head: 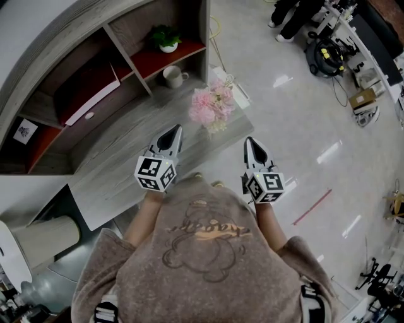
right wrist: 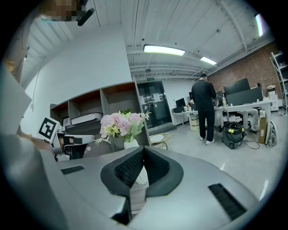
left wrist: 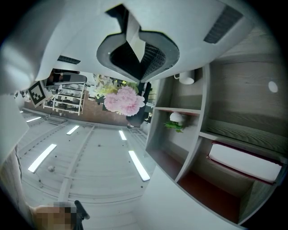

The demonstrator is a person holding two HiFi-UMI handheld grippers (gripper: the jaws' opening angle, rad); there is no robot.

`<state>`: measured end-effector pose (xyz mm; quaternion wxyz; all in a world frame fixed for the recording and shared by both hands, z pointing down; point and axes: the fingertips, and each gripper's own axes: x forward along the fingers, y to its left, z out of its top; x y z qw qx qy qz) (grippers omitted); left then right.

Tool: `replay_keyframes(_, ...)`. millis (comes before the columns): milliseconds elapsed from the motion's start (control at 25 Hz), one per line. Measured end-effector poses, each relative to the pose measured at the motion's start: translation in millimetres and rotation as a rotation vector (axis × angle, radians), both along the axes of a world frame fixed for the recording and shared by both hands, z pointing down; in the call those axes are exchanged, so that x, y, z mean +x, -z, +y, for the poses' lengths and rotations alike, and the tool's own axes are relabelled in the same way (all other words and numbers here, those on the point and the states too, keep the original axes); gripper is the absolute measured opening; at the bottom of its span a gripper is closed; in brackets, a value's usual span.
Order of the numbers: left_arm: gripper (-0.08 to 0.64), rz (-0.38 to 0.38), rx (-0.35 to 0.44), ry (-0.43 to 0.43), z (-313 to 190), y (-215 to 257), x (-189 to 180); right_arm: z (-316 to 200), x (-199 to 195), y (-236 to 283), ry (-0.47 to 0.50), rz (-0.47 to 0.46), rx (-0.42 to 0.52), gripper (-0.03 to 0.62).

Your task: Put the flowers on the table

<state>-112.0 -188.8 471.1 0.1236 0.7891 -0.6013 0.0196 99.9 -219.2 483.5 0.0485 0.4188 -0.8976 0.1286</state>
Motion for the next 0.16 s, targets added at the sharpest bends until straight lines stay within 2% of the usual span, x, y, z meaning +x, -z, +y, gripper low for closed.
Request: replay_keyframes(160, 0.017, -0.002, -0.005, -0.002, -1.6, -0.9, 1.0, -2.0, -0.2, -0.4, 0.006, -0.003, -0.002, -0.012)
